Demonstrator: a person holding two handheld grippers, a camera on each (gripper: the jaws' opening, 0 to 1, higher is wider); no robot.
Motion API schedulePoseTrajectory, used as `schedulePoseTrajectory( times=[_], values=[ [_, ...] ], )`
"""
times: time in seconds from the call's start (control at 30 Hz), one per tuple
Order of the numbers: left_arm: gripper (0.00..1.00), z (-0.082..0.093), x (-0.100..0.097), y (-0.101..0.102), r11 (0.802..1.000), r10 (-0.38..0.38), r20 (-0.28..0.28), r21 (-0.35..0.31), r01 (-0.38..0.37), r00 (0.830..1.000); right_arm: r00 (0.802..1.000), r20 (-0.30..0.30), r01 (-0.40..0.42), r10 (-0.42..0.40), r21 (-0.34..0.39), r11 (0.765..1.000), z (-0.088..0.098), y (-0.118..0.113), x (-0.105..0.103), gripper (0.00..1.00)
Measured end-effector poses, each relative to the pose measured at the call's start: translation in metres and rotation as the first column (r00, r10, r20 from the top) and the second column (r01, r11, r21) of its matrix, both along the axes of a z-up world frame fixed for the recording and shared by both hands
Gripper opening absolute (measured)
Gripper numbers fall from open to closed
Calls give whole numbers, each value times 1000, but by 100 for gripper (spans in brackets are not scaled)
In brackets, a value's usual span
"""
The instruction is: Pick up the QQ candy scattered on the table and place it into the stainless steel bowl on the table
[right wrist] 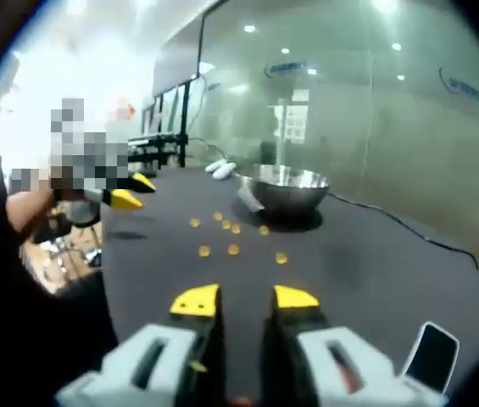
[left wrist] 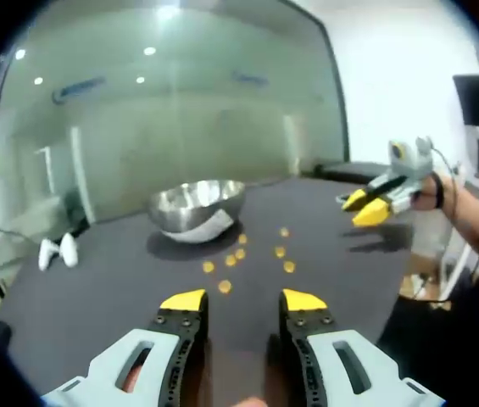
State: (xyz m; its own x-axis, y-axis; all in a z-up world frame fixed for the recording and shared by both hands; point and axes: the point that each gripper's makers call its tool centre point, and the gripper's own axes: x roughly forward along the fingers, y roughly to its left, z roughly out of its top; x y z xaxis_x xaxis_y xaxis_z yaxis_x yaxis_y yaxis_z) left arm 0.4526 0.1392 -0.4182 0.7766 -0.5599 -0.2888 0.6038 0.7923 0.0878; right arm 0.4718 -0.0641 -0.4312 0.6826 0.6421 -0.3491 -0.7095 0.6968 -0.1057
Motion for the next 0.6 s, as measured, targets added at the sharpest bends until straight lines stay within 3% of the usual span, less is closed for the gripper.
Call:
schedulePoseTrajectory(
  times=[0.47,0.6],
  values=[
    [35,-3,-5,-3,1000,-8,4,12,8,1000,1000,-5,2,-2,-15,1000,-5,0,2,24],
    [35,-4,-5,-1,1000,-4,3,11,4,1000,1000,-14,-7,7,11,1000,-5,3,2,24]
  ],
)
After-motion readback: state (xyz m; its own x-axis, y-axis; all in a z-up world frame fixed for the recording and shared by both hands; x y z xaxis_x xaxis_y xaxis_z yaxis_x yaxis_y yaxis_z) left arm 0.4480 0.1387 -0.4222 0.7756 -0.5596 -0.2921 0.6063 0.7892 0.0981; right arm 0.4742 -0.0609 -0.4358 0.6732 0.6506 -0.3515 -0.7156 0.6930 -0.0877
